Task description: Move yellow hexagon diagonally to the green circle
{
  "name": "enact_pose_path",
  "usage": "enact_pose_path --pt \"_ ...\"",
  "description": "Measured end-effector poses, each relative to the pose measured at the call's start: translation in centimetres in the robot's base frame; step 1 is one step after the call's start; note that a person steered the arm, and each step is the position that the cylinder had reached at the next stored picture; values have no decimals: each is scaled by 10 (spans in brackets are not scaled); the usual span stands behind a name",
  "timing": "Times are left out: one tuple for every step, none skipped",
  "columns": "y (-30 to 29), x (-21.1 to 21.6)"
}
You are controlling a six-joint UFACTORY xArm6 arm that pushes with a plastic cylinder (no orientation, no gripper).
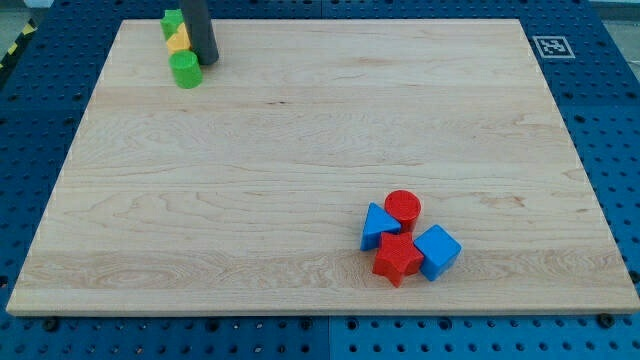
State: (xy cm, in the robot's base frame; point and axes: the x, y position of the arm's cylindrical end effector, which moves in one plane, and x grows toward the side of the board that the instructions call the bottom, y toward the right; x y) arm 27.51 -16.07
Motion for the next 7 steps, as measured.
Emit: enact_pose_path --pt "0 -2" --pt "0 -2" --pt "-3 -2" --pt "-14 -2" --pt "-20 -2" --pt "-18 -2" --pt "-7 -2"
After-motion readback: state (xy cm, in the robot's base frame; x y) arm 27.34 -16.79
